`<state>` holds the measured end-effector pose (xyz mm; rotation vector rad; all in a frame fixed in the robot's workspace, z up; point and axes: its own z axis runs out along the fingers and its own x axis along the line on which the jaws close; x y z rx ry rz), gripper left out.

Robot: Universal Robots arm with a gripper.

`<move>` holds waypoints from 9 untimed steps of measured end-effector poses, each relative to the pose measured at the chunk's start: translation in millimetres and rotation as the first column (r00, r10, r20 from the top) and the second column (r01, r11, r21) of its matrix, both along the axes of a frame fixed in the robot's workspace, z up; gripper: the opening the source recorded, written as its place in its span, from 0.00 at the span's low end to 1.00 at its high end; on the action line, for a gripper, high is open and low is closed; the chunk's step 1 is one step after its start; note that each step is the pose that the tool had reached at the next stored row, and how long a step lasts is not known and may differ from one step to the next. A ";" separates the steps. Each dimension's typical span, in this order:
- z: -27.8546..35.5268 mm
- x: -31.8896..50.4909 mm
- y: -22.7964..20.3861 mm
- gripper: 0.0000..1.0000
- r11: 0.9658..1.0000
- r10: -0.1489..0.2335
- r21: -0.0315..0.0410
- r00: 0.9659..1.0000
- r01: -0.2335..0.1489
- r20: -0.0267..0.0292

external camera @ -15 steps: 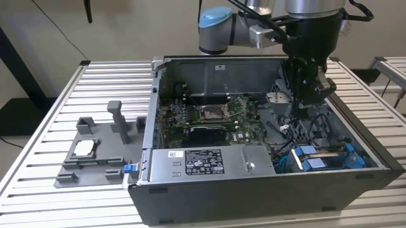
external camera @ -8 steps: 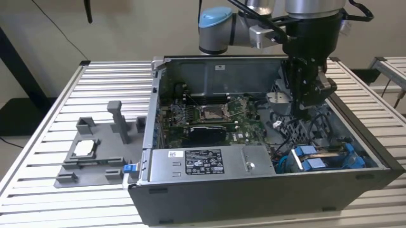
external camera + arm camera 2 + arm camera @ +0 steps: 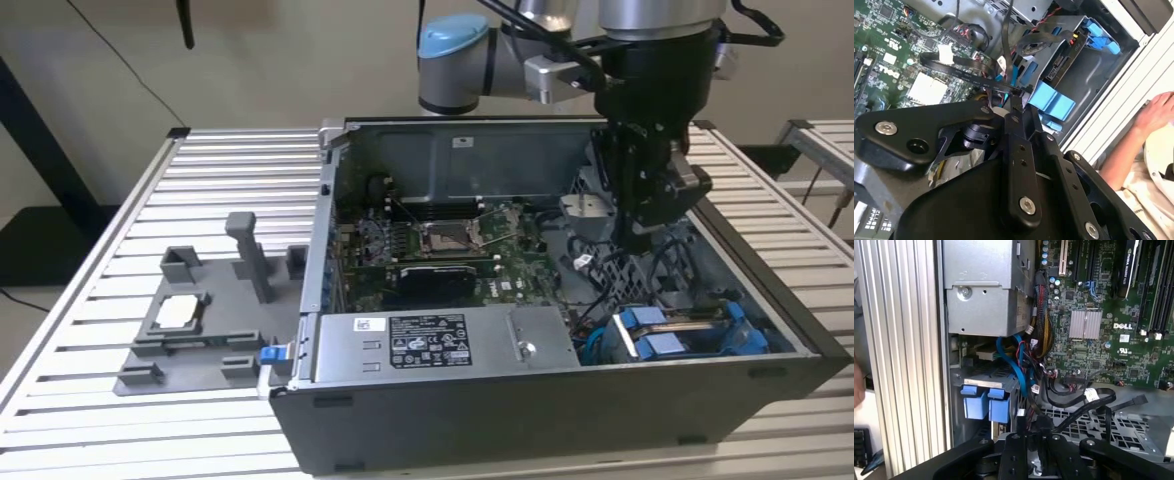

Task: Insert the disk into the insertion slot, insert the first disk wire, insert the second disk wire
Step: 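Insert the second disk wire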

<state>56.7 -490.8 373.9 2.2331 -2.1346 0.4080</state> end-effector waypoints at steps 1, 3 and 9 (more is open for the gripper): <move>0.0 0.0 0.0 0.23 1.000 0.001 -0.001 1.000 -0.001 0.000; -1.0 -0.2 0.0 0.23 1.000 0.004 -0.001 1.000 -0.004 0.004; -4.6 -0.5 -0.1 0.23 1.000 0.015 0.003 1.000 -0.015 0.027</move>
